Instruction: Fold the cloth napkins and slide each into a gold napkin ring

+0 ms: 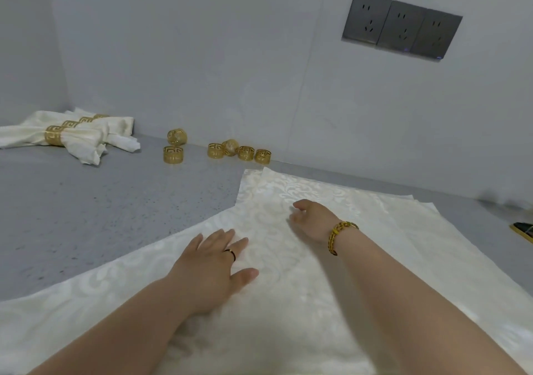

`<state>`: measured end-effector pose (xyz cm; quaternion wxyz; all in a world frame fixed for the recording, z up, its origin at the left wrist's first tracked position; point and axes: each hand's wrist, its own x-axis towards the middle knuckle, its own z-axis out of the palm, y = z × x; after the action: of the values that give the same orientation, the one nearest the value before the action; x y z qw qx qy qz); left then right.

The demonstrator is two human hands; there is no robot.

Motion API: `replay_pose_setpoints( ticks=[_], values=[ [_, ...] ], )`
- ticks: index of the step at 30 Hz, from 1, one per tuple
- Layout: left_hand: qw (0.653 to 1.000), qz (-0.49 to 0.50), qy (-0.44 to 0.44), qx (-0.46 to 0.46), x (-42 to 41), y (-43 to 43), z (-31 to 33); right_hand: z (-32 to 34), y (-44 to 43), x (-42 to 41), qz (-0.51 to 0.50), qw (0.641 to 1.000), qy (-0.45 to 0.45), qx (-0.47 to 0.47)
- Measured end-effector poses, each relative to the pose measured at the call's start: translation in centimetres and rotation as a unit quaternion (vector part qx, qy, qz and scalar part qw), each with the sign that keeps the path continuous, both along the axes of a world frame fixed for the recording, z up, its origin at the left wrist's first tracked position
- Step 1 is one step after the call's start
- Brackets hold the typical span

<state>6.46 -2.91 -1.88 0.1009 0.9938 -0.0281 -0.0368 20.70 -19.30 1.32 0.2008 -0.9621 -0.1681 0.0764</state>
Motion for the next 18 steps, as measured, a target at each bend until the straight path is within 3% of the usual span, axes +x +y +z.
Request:
replay_pose_setpoints(
  ticks=[5,10,18],
  values=[
    [1.000,0.003,0.017,0.018,0.2,0.1,0.0,-0.9,2.7,2.4,-0.011,0.999,-0.028,-0.016],
    [0.999,0.007,0.038,0.036,-0.1,-0.2,0.5,0.2,4.1,3.4,-0.051,0.996,-0.008,0.079],
    [0.998,0.014,0.052,0.029,0.0,-0.3,0.4,1.6,5.2,4.1,-0.043,0.998,0.048,-0.017]
  ],
)
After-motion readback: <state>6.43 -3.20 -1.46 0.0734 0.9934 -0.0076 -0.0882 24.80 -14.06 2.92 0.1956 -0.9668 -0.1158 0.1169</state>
